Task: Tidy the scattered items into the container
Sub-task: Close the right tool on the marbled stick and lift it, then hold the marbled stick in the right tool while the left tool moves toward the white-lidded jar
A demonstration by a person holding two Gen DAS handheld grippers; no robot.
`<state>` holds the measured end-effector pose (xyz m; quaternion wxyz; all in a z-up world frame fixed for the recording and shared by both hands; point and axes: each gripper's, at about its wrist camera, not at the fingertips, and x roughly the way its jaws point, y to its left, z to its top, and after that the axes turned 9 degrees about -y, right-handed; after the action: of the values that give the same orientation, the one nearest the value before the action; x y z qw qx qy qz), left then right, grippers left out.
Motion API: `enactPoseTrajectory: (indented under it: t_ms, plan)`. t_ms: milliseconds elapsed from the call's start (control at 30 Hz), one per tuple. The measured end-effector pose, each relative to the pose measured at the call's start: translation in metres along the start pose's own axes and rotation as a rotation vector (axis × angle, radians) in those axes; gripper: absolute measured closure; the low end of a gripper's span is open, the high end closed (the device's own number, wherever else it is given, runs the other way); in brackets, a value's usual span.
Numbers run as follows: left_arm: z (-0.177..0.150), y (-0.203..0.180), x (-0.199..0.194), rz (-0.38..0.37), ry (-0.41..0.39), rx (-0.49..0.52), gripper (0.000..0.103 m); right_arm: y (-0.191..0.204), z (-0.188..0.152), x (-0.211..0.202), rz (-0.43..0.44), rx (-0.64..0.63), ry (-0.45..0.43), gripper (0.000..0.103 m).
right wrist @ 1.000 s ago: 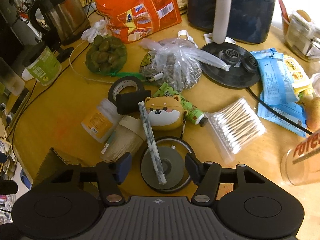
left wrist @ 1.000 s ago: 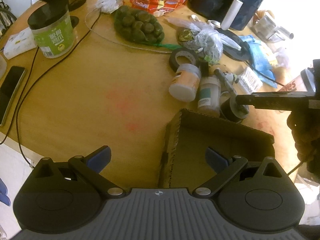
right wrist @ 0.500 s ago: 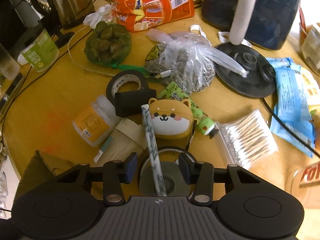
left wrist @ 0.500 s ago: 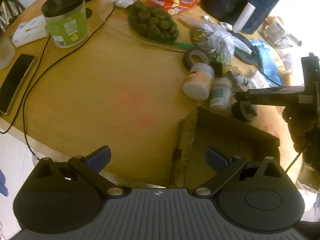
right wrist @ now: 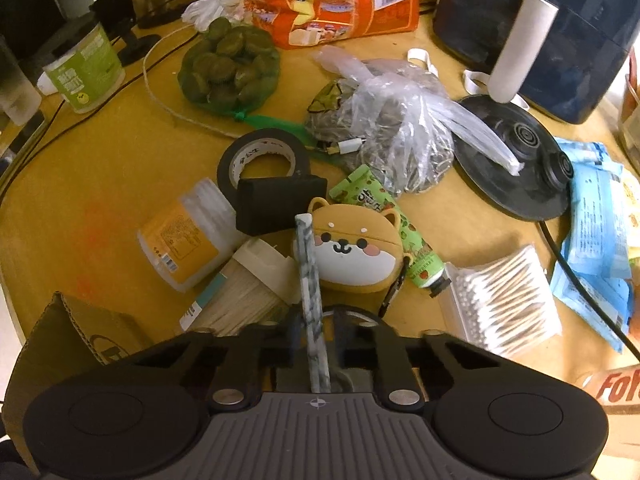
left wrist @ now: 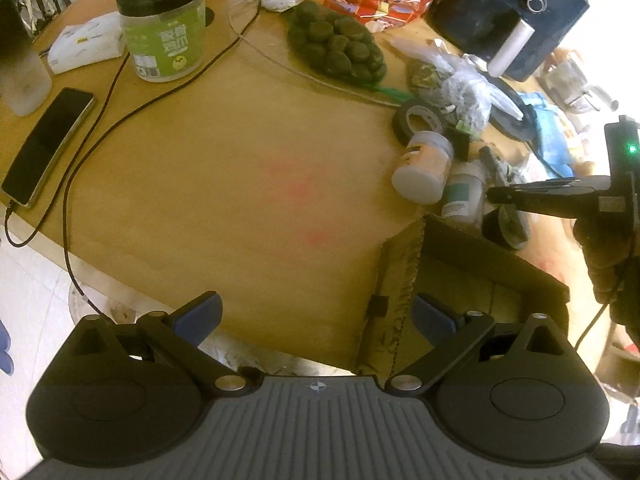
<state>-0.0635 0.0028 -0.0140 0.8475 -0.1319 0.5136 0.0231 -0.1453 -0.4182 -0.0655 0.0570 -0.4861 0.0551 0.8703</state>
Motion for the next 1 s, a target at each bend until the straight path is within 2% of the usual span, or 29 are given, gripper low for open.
enactPoseTrajectory:
  t_ms: [367,1000]
  plan:
    - [-0.002,-0.004,-0.002,-0.005,-0.004,0.021,0.0,0.003,0.003,-0.013,-0.03,0.007,-0.038,0.092]
    - [0.004,-0.019,-0.003,-0.029,-0.015,0.1,0.0,-0.026,-0.001,-0.061,-0.103,0.206,-0.152,0.092]
